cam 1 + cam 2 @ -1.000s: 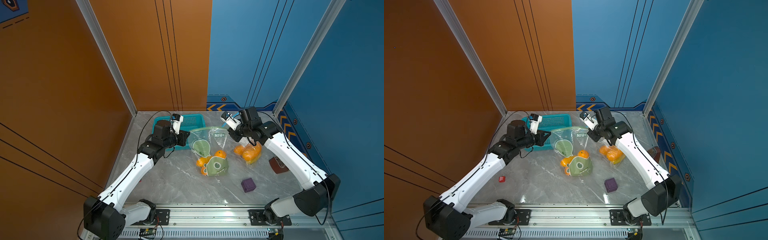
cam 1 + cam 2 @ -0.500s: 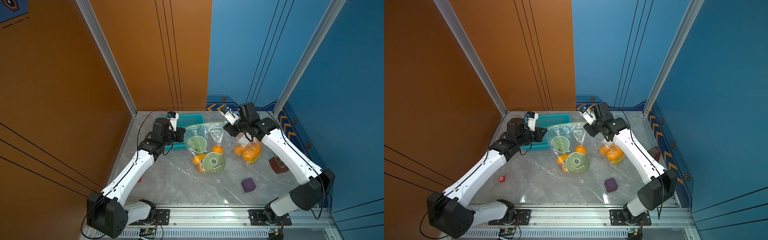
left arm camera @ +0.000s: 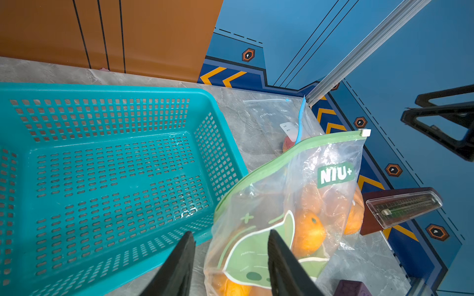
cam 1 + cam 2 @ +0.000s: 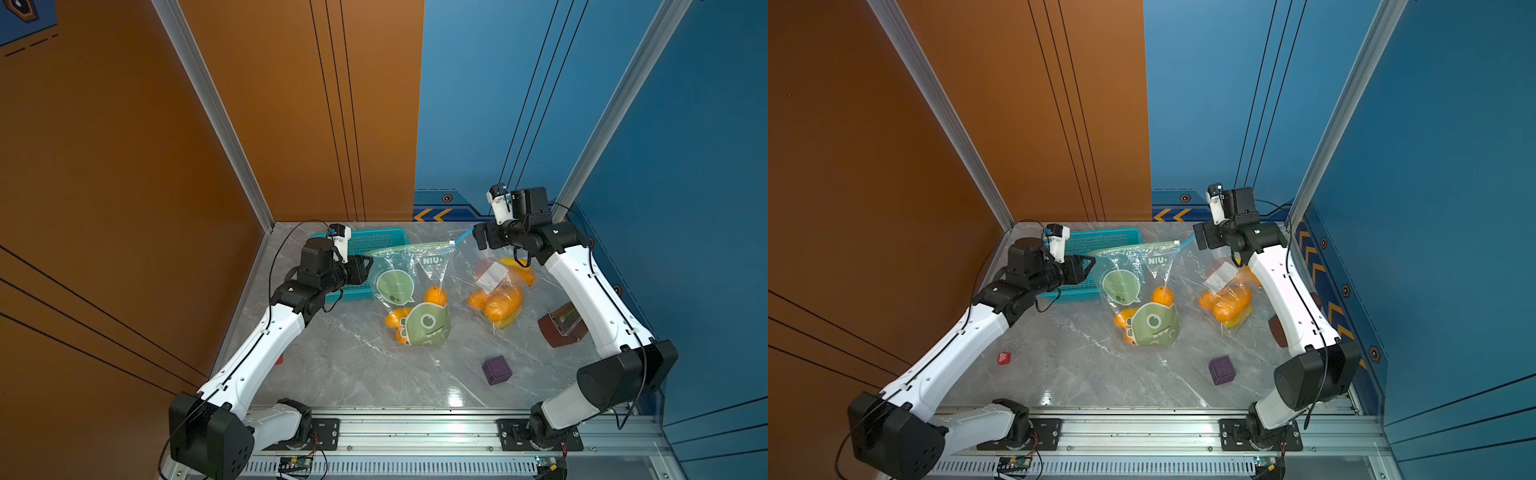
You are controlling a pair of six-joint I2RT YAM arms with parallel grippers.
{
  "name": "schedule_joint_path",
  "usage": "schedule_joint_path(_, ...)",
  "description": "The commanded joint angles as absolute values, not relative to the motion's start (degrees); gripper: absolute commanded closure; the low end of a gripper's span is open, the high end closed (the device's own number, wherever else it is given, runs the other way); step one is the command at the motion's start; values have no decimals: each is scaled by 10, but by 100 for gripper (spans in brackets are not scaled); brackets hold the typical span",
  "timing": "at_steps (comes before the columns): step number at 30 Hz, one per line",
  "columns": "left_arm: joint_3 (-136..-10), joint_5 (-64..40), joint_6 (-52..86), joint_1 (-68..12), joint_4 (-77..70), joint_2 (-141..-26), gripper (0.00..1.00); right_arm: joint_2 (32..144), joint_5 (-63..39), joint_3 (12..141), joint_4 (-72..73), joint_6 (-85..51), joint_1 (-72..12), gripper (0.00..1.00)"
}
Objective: Place the mango in a zip-top bag and seal the zipper
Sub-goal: Place the zipper food storage bag at the center of the board, then move the zipper food storage bag to the center of the board.
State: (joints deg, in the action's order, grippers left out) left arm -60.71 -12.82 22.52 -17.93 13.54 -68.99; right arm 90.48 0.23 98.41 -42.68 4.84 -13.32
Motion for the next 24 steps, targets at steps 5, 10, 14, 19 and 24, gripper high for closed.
schedule_joint_path(5, -595, -116, 231, -177, 130, -665, 31, 853, 3, 883, -475, -57, -87, 1)
schedule_joint_path(10, -594, -106, 237, -178, 129, -650, 7, 791, 6, 778, -473, -69, -92, 2)
schedule_joint_path(14, -570, -97, 242, -178, 125, -635, 0, 743, 77, 724, -472, -30, -149, 2)
schedule_joint_path(19, -564, -86, 248, -178, 117, -617, 2, 726, 158, 686, -472, -13, -225, 5)
schedule_joint_path(24, -558, -85, 256, -178, 96, -613, 2, 767, 178, 674, -462, -6, -254, 11)
